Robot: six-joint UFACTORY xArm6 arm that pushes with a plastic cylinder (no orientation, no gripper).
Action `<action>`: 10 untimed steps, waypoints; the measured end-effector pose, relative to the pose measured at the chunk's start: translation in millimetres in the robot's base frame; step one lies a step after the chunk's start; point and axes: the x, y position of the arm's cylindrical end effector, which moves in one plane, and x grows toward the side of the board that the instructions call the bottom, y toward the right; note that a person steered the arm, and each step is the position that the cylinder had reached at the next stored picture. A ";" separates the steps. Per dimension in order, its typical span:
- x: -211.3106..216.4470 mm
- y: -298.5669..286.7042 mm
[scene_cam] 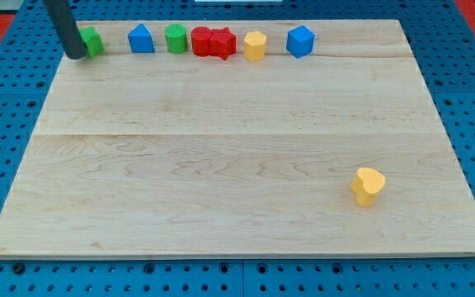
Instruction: Point at the yellow heart
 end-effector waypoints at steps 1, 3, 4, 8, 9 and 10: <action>-10.1 2.9; 98.4 65.4; 164.6 121.2; 308.3 341.7; 308.2 384.6; 306.6 417.1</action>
